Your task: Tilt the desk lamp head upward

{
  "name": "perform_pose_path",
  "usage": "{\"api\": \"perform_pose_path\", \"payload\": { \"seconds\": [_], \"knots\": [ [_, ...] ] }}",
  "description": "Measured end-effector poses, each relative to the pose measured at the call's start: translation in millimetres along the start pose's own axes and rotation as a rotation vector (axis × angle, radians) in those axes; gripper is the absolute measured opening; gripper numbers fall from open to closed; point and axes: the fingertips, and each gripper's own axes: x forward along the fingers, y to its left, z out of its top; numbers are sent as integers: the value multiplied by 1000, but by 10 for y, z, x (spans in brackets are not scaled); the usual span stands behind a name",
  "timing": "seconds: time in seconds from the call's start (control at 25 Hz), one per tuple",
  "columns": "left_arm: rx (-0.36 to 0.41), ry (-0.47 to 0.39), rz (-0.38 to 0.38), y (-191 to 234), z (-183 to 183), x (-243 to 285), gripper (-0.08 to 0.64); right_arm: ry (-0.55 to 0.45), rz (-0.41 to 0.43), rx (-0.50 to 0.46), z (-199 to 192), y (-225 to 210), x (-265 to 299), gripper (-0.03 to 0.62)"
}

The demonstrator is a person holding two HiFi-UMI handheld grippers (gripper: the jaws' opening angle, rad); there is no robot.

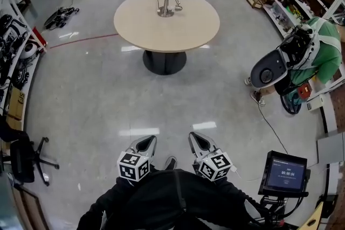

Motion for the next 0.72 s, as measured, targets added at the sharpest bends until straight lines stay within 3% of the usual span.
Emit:
{"api": "perform_pose_path", "payload": {
  "seconds": [0.4,0.72],
  "knots": [
    [-13,20,4,124,133,47,6,17,-8,20,46,-41,131,-6],
    [11,34,-79,420,485,634,6,4,-99,18,254,-472,569,-6]
  ]
}}
